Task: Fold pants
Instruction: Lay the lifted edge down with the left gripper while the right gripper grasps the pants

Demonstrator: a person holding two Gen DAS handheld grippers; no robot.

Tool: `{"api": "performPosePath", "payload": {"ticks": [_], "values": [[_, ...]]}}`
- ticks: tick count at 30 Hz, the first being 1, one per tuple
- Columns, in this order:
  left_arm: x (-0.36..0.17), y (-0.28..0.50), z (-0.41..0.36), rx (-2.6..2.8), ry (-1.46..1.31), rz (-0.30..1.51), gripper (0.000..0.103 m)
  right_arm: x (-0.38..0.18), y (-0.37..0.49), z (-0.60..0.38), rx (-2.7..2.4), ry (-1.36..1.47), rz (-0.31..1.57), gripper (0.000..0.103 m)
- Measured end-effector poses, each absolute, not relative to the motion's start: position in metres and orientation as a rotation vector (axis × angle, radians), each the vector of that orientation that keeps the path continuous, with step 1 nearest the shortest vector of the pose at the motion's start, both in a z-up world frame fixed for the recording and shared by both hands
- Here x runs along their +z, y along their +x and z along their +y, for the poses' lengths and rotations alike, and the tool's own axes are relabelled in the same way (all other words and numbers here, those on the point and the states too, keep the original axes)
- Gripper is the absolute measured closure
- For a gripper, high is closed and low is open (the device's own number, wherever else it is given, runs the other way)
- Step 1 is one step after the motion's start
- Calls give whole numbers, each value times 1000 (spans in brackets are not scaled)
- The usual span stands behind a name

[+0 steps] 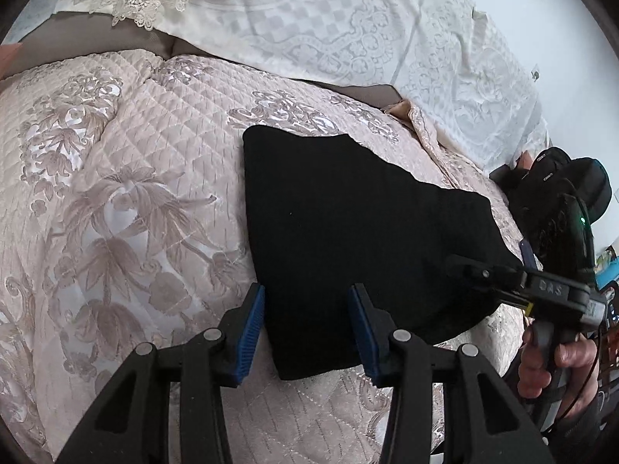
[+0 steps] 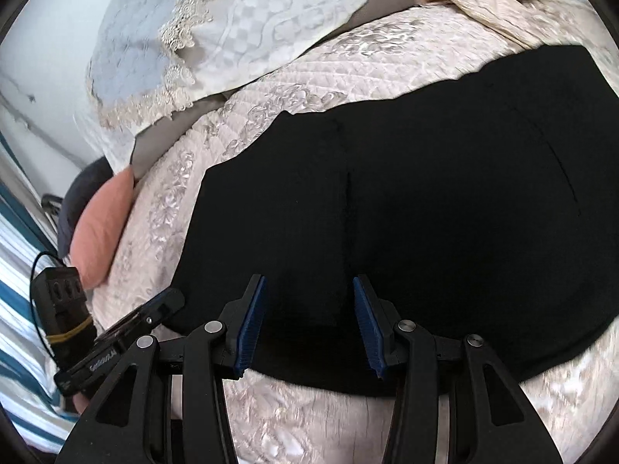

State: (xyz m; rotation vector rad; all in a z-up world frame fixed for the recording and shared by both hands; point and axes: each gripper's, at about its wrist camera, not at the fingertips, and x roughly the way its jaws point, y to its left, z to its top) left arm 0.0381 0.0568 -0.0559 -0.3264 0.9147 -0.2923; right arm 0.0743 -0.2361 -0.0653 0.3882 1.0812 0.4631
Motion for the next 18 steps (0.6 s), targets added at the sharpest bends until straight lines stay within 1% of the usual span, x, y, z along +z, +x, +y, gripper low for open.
{"api": "performPosePath", "payload": {"ticks": [1, 2, 3, 8, 10, 14, 16, 17, 18], "values": [[-56, 37, 58, -292, -328, 916, 56, -66, 77, -236, 449, 394, 1085, 63], [-56, 36, 59, -292, -331, 917, 56, -66, 78, -236, 440, 395, 1085, 78], [-57, 35, 60, -291, -333, 918, 56, -67, 78, -237, 432, 400, 1089, 97], [-56, 27, 63, -287, -327, 918, 56, -66, 64, -250, 465, 520, 1041, 99], [-56, 25, 64, -288, -329, 918, 56, -63, 57, -253, 459, 528, 1023, 100], [-53, 23, 62, -284, -320, 915, 56, -78, 55, -257, 432, 542, 1054, 100], [-48, 22, 61, -274, -314, 901, 56, -74, 53, -257, 435, 536, 1035, 100], [-43, 20, 62, -273, -317, 888, 56, -71, 52, -255, 434, 515, 1030, 97], [-39, 19, 62, -276, -320, 877, 56, -66, 51, -253, 422, 485, 1023, 96]]}}
